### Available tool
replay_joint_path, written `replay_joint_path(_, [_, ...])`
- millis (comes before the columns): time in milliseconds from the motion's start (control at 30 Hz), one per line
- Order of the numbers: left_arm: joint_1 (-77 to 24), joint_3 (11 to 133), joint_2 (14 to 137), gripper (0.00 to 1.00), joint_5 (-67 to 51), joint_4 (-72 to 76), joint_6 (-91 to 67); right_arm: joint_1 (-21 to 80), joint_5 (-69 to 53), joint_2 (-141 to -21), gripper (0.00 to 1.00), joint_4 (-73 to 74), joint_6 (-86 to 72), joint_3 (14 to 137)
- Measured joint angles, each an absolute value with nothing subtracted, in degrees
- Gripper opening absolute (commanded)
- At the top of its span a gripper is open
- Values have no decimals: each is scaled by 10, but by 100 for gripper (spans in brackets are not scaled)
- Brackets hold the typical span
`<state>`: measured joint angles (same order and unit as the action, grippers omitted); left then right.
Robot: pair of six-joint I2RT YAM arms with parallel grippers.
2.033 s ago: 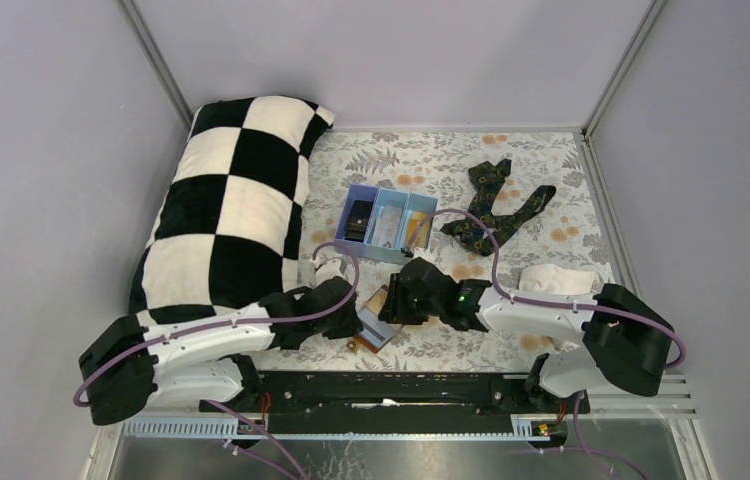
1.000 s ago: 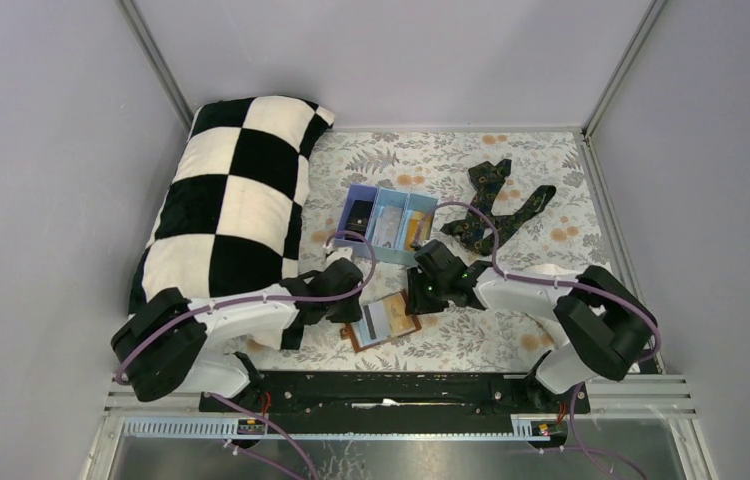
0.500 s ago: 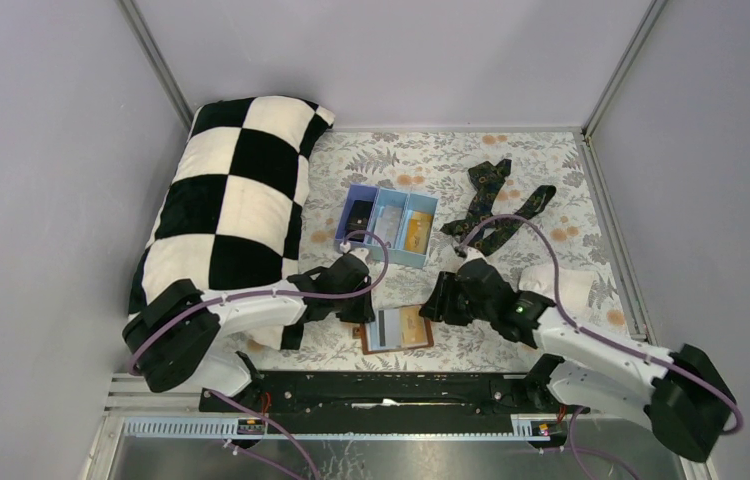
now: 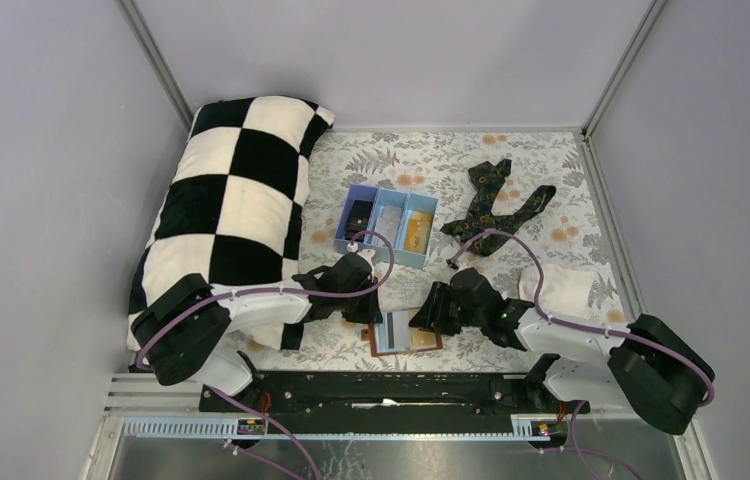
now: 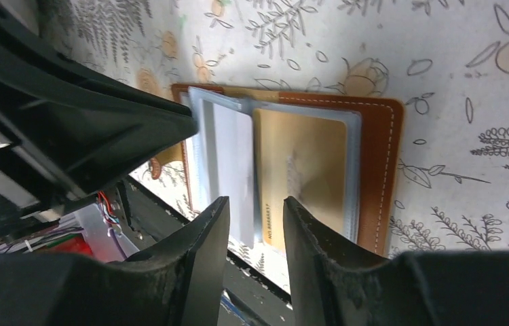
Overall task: Take the credit cards out of the card holder
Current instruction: Open the card holder at the center of the board, then remove the credit card from the card holder.
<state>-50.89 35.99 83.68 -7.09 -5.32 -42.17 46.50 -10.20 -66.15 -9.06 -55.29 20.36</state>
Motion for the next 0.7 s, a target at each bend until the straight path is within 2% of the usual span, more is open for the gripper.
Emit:
replay_joint_path(300, [-509, 363, 844, 15, -77, -46, -420, 465, -135, -721, 37, -232, -604, 151])
replay_joint_path(467, [-509, 363, 849, 15, -82, -37, -420, 465, -151, -761, 22, -304, -631, 136])
replay_joint_path(600, [-509, 363, 852, 14, -84, -30, -420, 465, -151, -768, 3, -336, -652, 116])
replay_joint_path(700, [-509, 363, 852, 13, -84, -31, -420, 465, -151, -758, 3, -341, -663, 114])
